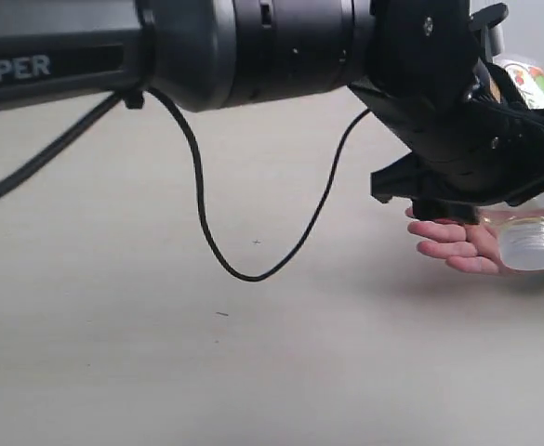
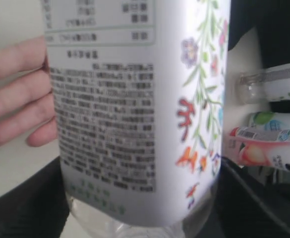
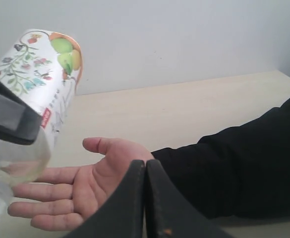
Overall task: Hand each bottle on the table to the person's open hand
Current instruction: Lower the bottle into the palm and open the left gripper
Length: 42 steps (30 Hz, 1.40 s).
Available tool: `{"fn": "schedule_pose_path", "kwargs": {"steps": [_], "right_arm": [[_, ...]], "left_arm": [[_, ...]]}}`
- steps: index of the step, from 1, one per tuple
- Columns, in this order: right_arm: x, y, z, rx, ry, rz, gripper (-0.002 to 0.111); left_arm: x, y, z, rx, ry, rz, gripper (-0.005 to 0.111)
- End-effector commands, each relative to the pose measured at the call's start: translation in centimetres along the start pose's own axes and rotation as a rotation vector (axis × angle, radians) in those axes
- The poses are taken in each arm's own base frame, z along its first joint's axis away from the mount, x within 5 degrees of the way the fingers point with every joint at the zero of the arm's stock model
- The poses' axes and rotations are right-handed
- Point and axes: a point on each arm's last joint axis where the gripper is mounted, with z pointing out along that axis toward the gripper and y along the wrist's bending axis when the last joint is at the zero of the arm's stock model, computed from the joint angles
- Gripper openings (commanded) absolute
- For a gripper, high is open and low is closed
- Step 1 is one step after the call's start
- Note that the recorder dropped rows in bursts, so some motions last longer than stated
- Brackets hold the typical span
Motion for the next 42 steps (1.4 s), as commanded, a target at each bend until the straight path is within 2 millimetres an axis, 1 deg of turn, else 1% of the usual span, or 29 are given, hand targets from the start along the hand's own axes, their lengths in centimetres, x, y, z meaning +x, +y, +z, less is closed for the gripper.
{"fn": "schedule_pose_path", "kwargs": {"steps": [1,5,8,10,13,18,20,23,26,29,34,39,40,42], "right_arm": [[0.0,0.0,0.0,-0.004,-0.009,-0.004,0.0],[0.0,0.0,0.0,-0.004,-0.009,-0.004,0.0],[0.0,0.0,0.0,-0.004,-0.009,-0.004,0.0],[0.0,0.0,0.0,-0.004,-0.009,-0.004,0.0],[0.0,0.0,0.0,-0.004,-0.009,-0.004,0.0],[0.0,0.0,0.0,-0.004,-0.009,-0.004,0.0],[0.0,0.0,0.0,-0.004,-0.009,-0.004,0.0],[0.0,0.0,0.0,-0.004,-0.009,-0.004,0.0],[0.0,0.0,0.0,-0.004,-0.009,-0.004,0.0],[0.0,0.0,0.0,-0.004,-0.009,-0.004,0.0],[0.0,0.0,0.0,-0.004,-0.009,-0.004,0.0],[0.0,0.0,0.0,-0.004,-0.009,-0.004,0.0],[0.0,0.0,0.0,-0.004,-0.009,-0.004,0.0],[0.0,0.0,0.0,-0.004,-0.009,-0.004,0.0]], "left_arm": [[0.3,0.7,2.9,0.042,-0.004,-0.093,0.0],[0.6,1.7,5.0,0.038,0.0,-0.131,0.0],[0.7,2.0,5.8,0.041,0.008,-0.159,0.0],[0.9,2.3,6.2,0.035,0.015,-0.167,0.004],[1.0,2.5,6.6,0.032,0.023,-0.178,0.018],[1.0,2.5,6.6,0.032,0.023,-0.168,0.053],[1.0,2.5,6.6,0.031,0.022,-0.165,0.063],[1.0,2.6,6.6,0.027,0.02,-0.153,0.075],[1.0,2.6,6.6,0.028,0.02,-0.142,0.082],[1.0,2.6,6.6,0.028,0.02,-0.127,0.086],[0.9,2.5,6.4,0.031,0.017,-0.099,0.085],[0.6,2.1,5.7,0.04,0.003,-0.045,0.085],[0.4,2.2,5.6,0.041,-0.002,-0.038,0.084],[0.1,2.5,5.5,0.036,-0.004,-0.045,0.076]]}}
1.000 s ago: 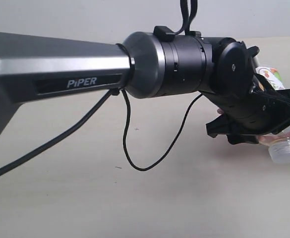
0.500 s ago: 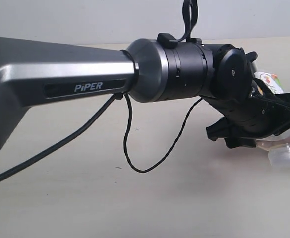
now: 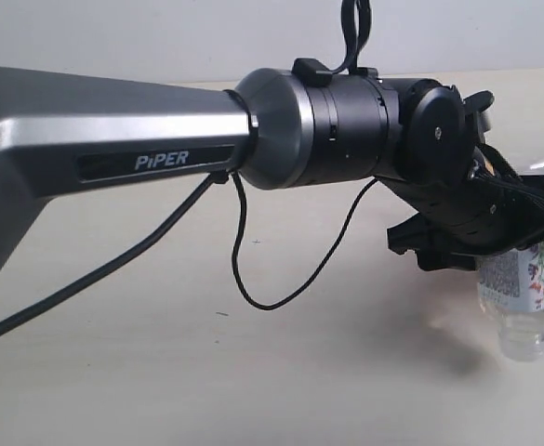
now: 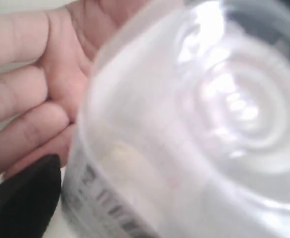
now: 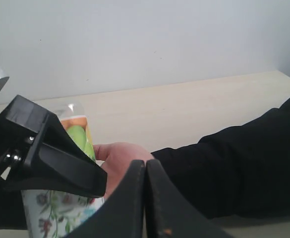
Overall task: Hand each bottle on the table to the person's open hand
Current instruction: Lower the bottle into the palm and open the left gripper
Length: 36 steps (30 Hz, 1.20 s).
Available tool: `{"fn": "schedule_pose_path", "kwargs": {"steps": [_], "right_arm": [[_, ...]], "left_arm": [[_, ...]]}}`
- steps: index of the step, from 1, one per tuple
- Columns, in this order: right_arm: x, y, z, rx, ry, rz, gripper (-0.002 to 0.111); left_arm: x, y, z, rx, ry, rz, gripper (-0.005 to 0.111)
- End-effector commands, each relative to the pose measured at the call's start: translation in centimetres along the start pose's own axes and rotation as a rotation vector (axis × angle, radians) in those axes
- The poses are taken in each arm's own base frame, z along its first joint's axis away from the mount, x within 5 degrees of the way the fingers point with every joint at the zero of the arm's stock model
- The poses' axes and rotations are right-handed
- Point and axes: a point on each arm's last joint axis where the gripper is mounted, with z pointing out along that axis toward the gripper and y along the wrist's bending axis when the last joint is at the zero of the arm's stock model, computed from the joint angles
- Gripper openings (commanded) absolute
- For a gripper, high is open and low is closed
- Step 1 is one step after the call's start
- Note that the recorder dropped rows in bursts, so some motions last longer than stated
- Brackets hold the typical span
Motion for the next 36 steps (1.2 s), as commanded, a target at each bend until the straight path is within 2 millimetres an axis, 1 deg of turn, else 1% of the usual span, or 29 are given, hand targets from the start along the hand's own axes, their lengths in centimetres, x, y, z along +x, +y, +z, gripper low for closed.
{"fn": "schedule_pose_path", "kwargs": {"steps": [1,3,5,6,8,12,18,22,26,29,32,36], "right_arm": [[0.0,0.0,0.0,-0.004,-0.009,-0.004,0.0],[0.0,0.0,0.0,-0.004,-0.009,-0.004,0.0],[0.0,0.0,0.0,-0.004,-0.009,-0.004,0.0],[0.0,0.0,0.0,-0.004,-0.009,-0.004,0.0],[0.0,0.0,0.0,-0.004,-0.009,-0.004,0.0],[0.0,0.0,0.0,-0.004,-0.009,-0.004,0.0],[0.0,0.0,0.0,-0.004,-0.009,-0.004,0.0],[0.0,0.0,0.0,-0.004,-0.009,-0.004,0.0],[0.0,0.0,0.0,-0.004,-0.009,-0.004,0.0],[0.0,0.0,0.0,-0.004,-0.009,-0.004,0.0],[0.0,0.0,0.0,-0.004,-0.009,-0.004,0.0],[0.0,0.0,0.0,-0.004,-0.009,-0.004,0.0]], "left_arm": [[-1.0,-0.1,-1.1,0.011,-0.031,0.024,0.067],[-1.4,0.3,-1.1,0.003,-0.032,0.014,0.043],[-1.5,0.4,-1.1,0.003,-0.041,0.019,0.009],[-1.6,0.3,-1.1,0.006,-0.047,0.021,0.001],[-1.8,0.3,-1.1,0.015,-0.063,0.02,0.003],[-2.4,0.0,-1.5,0.037,-0.084,0.003,0.0],[-4.7,-0.5,-3.0,0.062,-0.12,0.025,0.0],[-5.9,0.5,-3.3,0.049,-0.144,0.031,0.0],[-6.7,1.8,-2.8,0.025,-0.145,0.025,0.0],[-6.6,2.3,-2.1,0.012,-0.136,0.021,0.0],[-6.5,2.6,-1.6,0.011,-0.133,0.013,0.0],[-6.5,2.7,-1.4,0.009,-0.13,0.01,0.0]]}}
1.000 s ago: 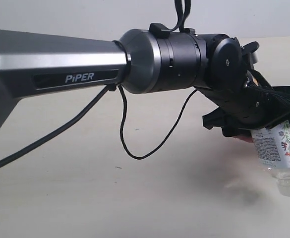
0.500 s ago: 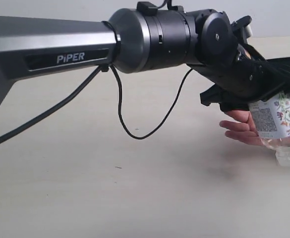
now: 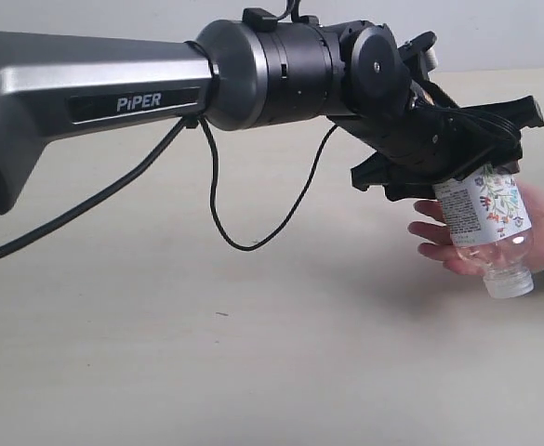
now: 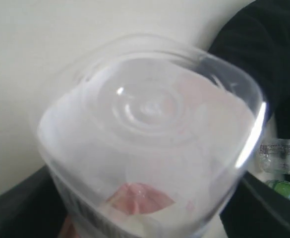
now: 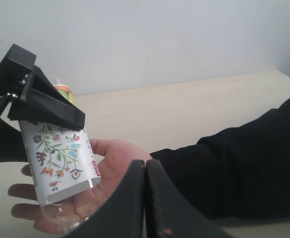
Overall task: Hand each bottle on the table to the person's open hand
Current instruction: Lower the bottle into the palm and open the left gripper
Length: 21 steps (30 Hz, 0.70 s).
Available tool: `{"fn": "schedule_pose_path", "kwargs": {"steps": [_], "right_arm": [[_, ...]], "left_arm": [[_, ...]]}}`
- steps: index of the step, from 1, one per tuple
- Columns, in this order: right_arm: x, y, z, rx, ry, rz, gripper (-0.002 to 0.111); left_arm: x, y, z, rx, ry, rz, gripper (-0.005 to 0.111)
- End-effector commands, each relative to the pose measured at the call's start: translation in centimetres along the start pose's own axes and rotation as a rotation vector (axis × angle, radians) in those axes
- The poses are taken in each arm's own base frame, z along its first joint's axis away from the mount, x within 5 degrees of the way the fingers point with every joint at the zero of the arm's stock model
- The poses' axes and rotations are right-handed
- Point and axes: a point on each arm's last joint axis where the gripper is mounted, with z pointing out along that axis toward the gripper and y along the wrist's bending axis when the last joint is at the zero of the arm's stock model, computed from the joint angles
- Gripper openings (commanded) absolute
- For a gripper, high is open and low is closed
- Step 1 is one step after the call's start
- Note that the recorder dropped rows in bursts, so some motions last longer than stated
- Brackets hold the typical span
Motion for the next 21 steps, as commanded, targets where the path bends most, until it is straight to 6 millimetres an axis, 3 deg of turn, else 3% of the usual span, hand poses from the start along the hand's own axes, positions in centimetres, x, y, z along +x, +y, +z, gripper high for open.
{"fn": "schedule_pose_path", "kwargs": {"steps": [1,5,8,11,15,18,21], "right_arm": [[0.05,0.01,0.0,-0.004,-0.009,-0.004,0.0],[0.05,0.01,0.0,-0.004,-0.009,-0.004,0.0],[0.05,0.01,0.0,-0.004,-0.009,-0.004,0.0],[0.05,0.01,0.0,-0.004,-0.009,-0.004,0.0],[0.05,0.01,0.0,-0.004,-0.009,-0.004,0.0],[0.05,0.01,0.0,-0.004,-0.009,-0.004,0.0],[0.05,0.01,0.0,-0.004,-0.009,-0.004,0.0]], "left_arm": [[-0.25,0.04,0.07,0.003,-0.012,0.016,0.0],[-0.25,0.04,0.07,0.003,-0.012,0.02,0.0],[-0.06,-0.06,0.11,0.003,-0.005,0.036,0.008],[0.08,-0.1,0.13,0.002,0.003,0.035,0.032],[0.09,-0.09,0.13,0.0,0.005,0.041,0.076],[0.07,-0.09,0.13,0.0,0.003,0.043,0.087],[0.07,-0.09,0.13,0.0,0.003,0.043,0.086]]}}
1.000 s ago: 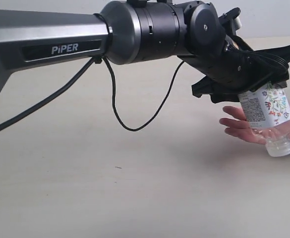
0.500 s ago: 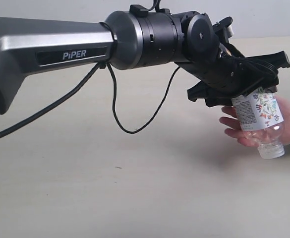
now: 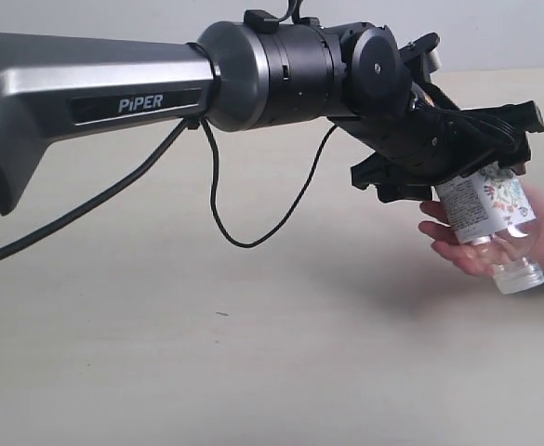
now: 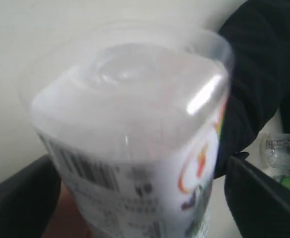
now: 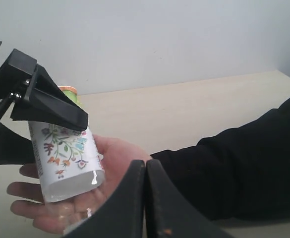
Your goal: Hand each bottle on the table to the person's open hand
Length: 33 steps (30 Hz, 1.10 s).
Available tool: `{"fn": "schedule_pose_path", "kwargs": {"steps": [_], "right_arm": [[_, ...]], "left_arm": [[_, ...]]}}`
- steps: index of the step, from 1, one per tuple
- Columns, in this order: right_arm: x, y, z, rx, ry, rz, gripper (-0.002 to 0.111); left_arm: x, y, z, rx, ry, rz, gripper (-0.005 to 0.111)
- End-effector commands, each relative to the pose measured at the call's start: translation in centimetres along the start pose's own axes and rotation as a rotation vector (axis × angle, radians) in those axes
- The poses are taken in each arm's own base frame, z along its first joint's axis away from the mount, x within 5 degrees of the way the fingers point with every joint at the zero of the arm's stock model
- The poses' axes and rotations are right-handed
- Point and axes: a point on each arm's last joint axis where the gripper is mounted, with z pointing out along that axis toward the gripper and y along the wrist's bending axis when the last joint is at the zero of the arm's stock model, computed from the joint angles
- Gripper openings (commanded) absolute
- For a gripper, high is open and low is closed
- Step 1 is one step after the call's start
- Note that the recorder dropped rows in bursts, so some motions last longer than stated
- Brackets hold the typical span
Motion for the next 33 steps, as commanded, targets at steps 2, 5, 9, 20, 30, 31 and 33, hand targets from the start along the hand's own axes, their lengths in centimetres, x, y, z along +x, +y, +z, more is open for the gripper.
{"fn": "schedule_pose_path", "kwargs": {"steps": [2,5,9,20,30,31,33], "right_arm": [[0.0,0.0,0.0,-0.004,-0.009,-0.004,0.0],[0.0,0.0,0.0,-0.004,-0.009,-0.004,0.0],[0.0,0.0,0.0,-0.004,-0.009,-0.004,0.0],[0.0,0.0,0.0,-0.004,-0.009,-0.004,0.0],[0.0,0.0,0.0,-0.004,-0.009,-0.004,0.0],[0.0,0.0,0.0,-0.004,-0.009,-0.004,0.0],[0.0,0.0,0.0,-0.004,-0.009,-0.004,0.0]], "left_arm": [[0.0,-0.1,0.1,0.0,0.0,0.012,0.086],[0.1,-0.1,0.1,-0.003,0.001,0.016,0.086],[-0.1,-0.3,-0.4,-0.003,-0.01,0.038,0.086],[-0.8,-3.0,-5.1,0.011,-0.012,0.142,0.086],[2.6,-6.8,-14.1,-0.045,0.126,0.663,0.002],[3.0,-6.7,-14.8,-0.05,0.09,0.689,0.001],[3.8,-5.6,-16.9,-0.03,-0.032,0.706,0.001]]}}
